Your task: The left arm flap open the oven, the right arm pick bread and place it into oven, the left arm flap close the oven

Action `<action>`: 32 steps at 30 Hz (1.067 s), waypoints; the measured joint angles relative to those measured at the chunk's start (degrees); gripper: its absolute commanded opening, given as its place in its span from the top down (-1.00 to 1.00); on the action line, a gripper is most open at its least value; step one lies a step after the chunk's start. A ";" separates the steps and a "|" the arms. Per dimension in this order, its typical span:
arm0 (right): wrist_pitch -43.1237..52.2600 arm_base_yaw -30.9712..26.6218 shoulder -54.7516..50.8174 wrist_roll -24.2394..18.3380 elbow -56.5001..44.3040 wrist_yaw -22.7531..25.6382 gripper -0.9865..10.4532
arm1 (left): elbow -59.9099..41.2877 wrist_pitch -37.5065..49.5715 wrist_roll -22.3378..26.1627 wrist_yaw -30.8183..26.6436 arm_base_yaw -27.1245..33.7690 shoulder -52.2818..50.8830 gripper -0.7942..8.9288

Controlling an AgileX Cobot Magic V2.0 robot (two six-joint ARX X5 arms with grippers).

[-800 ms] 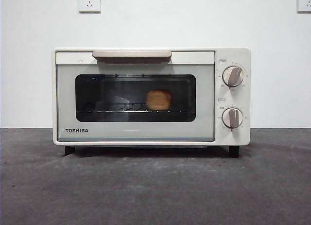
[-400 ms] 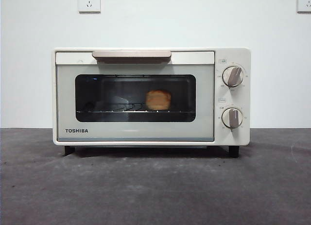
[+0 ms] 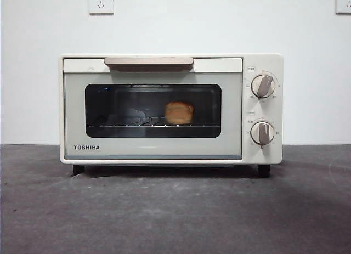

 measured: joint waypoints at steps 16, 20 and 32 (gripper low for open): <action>-2.58 0.57 -1.29 0.72 -4.31 7.50 0.80 | 0.00 0.00 0.33 0.00 0.00 0.00 0.82; -2.51 0.87 -1.29 0.72 -4.31 7.48 0.80 | 0.00 0.00 0.33 0.00 0.00 0.00 0.82; -2.49 0.87 -1.29 0.72 -4.31 7.50 0.80 | 0.00 0.00 0.33 0.00 0.00 0.00 0.82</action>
